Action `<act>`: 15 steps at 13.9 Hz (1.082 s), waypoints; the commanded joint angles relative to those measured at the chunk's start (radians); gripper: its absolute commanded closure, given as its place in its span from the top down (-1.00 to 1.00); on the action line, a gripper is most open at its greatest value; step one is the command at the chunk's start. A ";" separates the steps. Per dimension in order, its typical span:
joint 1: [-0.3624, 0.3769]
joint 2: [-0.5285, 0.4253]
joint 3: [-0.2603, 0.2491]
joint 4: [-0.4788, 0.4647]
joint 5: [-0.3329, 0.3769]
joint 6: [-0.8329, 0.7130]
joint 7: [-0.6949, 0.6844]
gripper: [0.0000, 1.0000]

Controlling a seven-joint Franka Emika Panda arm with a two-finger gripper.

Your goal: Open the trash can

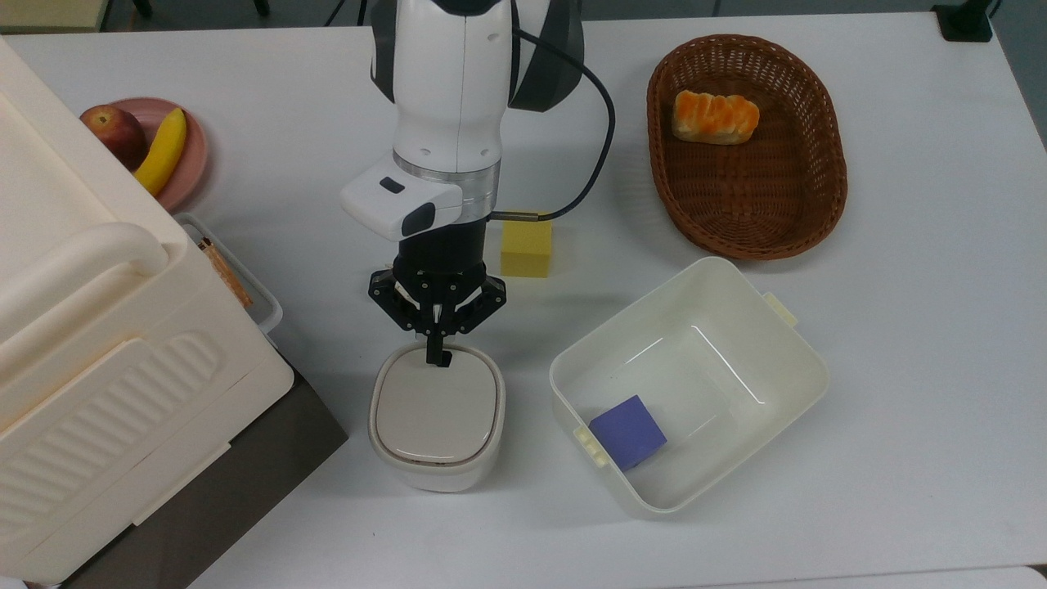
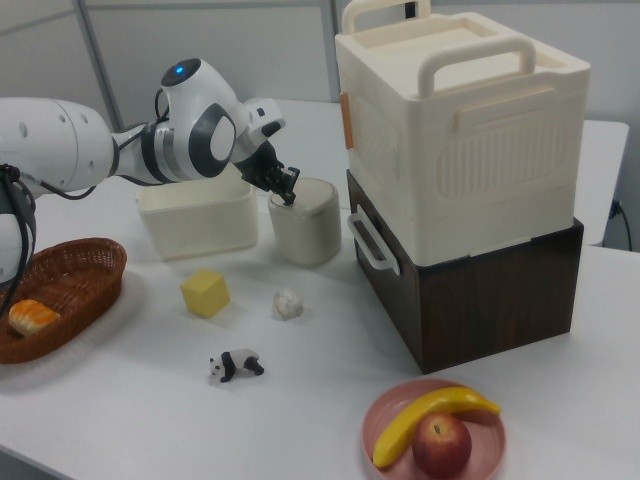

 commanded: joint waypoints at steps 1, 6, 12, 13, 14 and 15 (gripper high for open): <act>0.013 0.025 -0.005 0.009 -0.049 0.018 0.005 -1.00; 0.016 0.036 0.006 0.008 -0.091 0.018 0.014 -1.00; -0.076 -0.180 0.045 -0.053 0.117 0.010 0.021 -1.00; -0.076 -0.211 0.045 -0.075 0.150 0.007 0.019 -1.00; -0.076 -0.241 0.044 -0.096 0.167 0.002 0.019 -1.00; -0.076 -0.266 0.044 -0.121 0.168 -0.017 0.019 -0.95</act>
